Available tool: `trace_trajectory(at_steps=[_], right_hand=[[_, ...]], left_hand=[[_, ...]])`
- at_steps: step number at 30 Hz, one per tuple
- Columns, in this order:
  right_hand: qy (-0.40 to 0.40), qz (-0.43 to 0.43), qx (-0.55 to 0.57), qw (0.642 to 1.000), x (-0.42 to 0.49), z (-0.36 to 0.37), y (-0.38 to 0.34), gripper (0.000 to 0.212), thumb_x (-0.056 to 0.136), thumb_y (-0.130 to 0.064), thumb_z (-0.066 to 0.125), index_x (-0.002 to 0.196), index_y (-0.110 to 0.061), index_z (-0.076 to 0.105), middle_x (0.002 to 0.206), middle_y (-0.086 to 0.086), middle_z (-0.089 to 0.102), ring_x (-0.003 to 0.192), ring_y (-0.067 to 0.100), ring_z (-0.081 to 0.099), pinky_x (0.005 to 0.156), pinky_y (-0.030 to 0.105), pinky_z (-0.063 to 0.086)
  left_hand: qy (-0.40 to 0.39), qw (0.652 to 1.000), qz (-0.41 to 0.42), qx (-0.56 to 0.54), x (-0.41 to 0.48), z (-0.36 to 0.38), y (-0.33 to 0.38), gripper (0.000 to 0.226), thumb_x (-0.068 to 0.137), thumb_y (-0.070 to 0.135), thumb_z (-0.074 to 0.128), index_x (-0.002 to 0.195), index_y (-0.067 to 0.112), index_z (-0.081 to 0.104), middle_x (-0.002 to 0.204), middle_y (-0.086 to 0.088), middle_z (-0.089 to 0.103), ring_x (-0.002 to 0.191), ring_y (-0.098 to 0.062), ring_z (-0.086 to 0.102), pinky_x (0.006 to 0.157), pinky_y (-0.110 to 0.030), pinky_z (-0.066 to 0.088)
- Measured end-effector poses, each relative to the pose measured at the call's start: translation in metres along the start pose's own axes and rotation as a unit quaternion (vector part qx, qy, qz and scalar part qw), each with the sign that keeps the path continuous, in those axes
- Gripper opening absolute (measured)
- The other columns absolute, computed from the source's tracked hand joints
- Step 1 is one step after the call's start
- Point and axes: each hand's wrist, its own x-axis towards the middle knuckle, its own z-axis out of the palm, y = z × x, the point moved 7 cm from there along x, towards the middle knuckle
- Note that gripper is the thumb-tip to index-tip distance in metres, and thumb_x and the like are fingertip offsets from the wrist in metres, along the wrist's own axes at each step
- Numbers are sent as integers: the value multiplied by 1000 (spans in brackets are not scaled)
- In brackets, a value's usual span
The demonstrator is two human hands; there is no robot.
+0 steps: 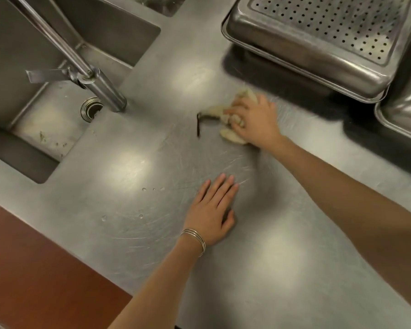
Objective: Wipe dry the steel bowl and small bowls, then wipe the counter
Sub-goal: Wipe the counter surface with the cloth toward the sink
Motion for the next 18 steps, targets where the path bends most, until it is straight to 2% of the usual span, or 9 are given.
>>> trace_trajectory(at_steps=[2,4,6,8,10,11,13,16,18], right_hand=[[5,167,-21,986,27,1,5,37,86,-49,46,115,-32,62,123,-7,55,111,32,42,85,39,32],[4,201,-39,979,42,7,-20,37,85,-51,48,113,-32,62,120,-4,55,110,30,43,87,40,33],[-12,119,-44,992,43,21,-57,38,83,-51,46,112,-31,62,120,-4,56,110,31,44,87,39,32],[-30,-5,-15,999,19,28,-88,37,83,-47,44,110,-32,63,117,-4,59,111,33,45,89,42,30],[-29,-102,15,994,-13,21,-94,37,78,-47,43,104,-35,67,109,-7,64,107,35,50,86,45,36],[-23,-117,11,993,-26,16,-81,37,76,-47,43,102,-35,68,108,-8,64,105,36,51,84,46,39],[-3,-51,-13,999,-39,4,-32,37,78,-47,44,104,-35,67,111,-6,64,102,37,52,81,47,42],[-21,153,-10,988,-47,-13,36,35,86,-50,47,118,-40,59,127,-8,56,114,36,43,89,46,38],[-40,198,-40,979,-47,-12,42,37,89,-50,48,125,-43,52,133,-11,49,119,32,36,94,44,34]], left_hand=[[7,1000,0,-3,0,1,-1,61,88,33,41,145,16,28,154,0,22,144,-16,10,117,-39,9],[6,1000,1,-5,0,1,-1,60,88,33,40,145,16,29,153,0,23,144,-17,11,117,-39,8],[11,1000,4,-6,0,1,-2,60,88,32,40,144,15,29,152,-1,26,143,-17,12,117,-39,9],[7,1000,11,-14,-2,2,0,60,87,32,41,143,14,32,151,-1,29,143,-17,14,116,-39,9],[7,1000,16,-20,-2,-2,0,60,85,31,43,141,12,36,150,-3,32,142,-17,16,116,-39,10],[5,1000,19,-22,-1,-3,0,59,84,31,43,140,12,37,150,-3,33,142,-18,18,115,-39,10],[-2,1000,25,-18,-2,-4,2,59,83,31,41,139,11,40,149,-5,35,141,-20,22,114,-40,12],[-17,999,28,-14,-2,-6,1,59,82,31,41,137,10,43,147,-6,38,140,-23,25,114,-41,11],[-24,999,42,-1,-3,-7,2,57,80,30,41,133,10,48,144,-5,43,138,-22,28,113,-43,12]])
